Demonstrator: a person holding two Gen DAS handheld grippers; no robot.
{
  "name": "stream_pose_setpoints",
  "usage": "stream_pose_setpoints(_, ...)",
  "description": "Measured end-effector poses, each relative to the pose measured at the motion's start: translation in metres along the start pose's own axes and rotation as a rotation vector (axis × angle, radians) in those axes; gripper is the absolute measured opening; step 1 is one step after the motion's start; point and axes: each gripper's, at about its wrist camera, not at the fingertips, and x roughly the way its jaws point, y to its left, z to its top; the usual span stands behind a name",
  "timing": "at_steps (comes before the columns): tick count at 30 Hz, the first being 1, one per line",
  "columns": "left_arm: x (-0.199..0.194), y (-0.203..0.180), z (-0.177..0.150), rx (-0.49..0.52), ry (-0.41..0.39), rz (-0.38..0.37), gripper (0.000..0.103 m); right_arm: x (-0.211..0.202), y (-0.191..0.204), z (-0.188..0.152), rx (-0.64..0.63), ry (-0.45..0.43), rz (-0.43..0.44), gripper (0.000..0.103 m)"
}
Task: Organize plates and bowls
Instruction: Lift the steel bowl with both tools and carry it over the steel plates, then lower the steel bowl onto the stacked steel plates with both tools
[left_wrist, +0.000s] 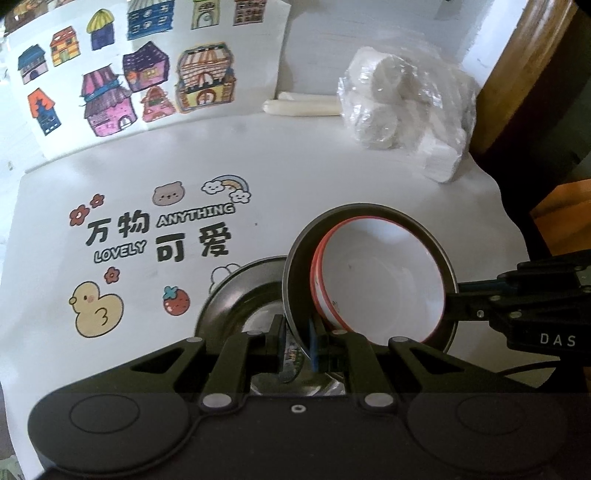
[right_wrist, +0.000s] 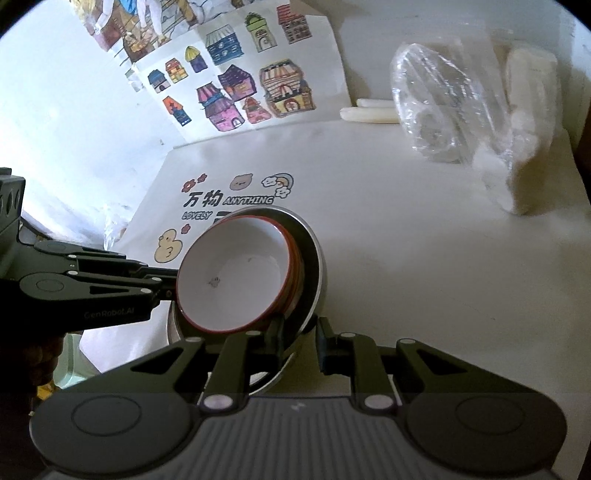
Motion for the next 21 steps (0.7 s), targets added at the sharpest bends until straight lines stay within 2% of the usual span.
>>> stream_pose_setpoints(21, -0.001, 0.029, -0.005, -0.056, 0.011, 0.036, 0.012, 0.028, 0.018, 0.013, -0.045, 0.039, 0.037, 0.020)
